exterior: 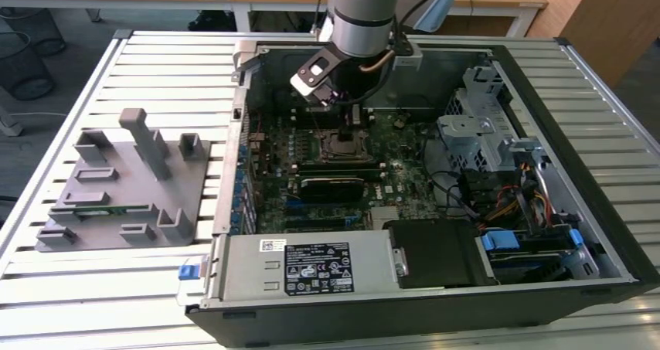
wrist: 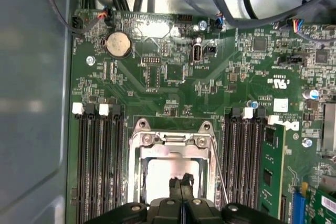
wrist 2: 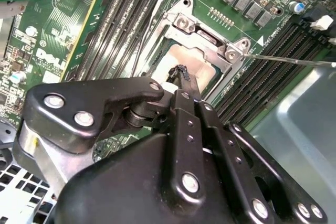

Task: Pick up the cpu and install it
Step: 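Install the first cpu locking lever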

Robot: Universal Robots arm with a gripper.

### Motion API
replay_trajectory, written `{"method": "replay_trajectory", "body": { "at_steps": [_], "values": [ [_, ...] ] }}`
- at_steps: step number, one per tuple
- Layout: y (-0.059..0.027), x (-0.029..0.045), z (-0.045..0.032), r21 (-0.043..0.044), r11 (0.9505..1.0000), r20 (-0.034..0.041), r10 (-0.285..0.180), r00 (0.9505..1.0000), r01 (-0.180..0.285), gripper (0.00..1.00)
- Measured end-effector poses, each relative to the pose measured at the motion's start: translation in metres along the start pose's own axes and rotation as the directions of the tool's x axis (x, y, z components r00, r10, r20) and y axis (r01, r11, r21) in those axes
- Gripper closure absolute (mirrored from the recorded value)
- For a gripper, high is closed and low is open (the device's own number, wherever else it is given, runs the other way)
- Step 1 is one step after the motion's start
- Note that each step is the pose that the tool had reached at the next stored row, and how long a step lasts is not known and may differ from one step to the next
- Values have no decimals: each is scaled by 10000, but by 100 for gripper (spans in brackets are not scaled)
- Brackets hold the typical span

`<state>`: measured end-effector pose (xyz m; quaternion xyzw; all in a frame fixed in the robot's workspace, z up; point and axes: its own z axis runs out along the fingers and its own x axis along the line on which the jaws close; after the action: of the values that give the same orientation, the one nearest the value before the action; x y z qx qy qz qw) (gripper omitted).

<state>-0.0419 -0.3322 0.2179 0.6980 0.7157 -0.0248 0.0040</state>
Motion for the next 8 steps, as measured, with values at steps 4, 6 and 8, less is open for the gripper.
{"method": "replay_trajectory", "body": {
  "at_steps": [4, 6, 8],
  "values": [
    [-1, -2, -41, 1, 10000, 1, -1, 10000, 1, 89],
    [-2, -2, -53, 2, 10000, 1, 0, 10000, 0, 89],
    [-1, -2, -55, 2, 10000, -3, -1, 10000, 1, 89]
  ]
}}
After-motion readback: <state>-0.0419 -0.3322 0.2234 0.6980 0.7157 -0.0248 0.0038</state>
